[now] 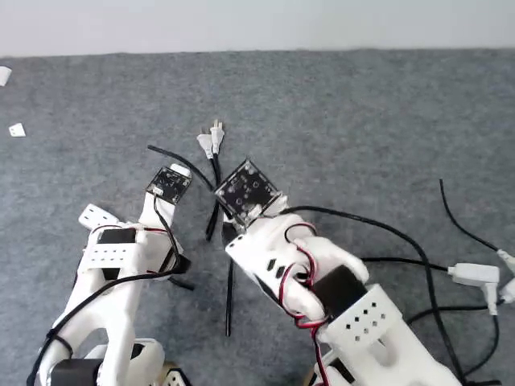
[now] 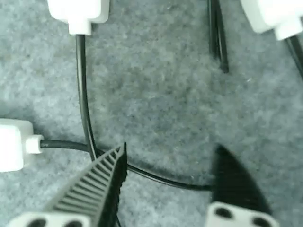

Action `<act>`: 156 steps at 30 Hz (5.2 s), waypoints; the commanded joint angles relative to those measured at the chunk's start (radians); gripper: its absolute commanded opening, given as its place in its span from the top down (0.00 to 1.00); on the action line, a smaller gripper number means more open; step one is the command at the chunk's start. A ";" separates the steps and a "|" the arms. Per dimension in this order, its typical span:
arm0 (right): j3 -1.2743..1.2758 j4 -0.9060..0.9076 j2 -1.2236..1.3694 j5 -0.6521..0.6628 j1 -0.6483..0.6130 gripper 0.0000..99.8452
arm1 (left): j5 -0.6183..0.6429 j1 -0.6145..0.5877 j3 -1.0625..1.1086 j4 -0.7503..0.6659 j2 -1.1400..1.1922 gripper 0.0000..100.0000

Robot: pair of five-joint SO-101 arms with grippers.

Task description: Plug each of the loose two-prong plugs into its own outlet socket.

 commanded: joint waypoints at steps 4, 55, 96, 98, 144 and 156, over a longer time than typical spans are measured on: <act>0.058 -0.093 -0.030 0.006 -0.028 0.99 | -0.037 0.017 -0.028 0.011 -0.008 0.89; -0.107 -0.565 0.595 -0.221 0.211 0.99 | 0.465 -0.097 0.389 -0.694 -0.414 0.85; -0.083 -0.549 0.711 -0.149 0.180 0.99 | 0.457 -0.100 0.381 -0.692 -0.399 0.85; -0.080 -0.549 0.713 -0.135 0.170 0.99 | 0.457 -0.101 0.381 -0.692 -0.400 0.85; -0.295 -0.268 0.894 -0.249 0.022 0.72 | 0.457 -0.126 0.381 -0.692 -0.400 0.85; -0.400 -0.320 1.018 -0.310 0.031 0.73 | 0.457 -0.127 0.381 -0.692 -0.400 0.85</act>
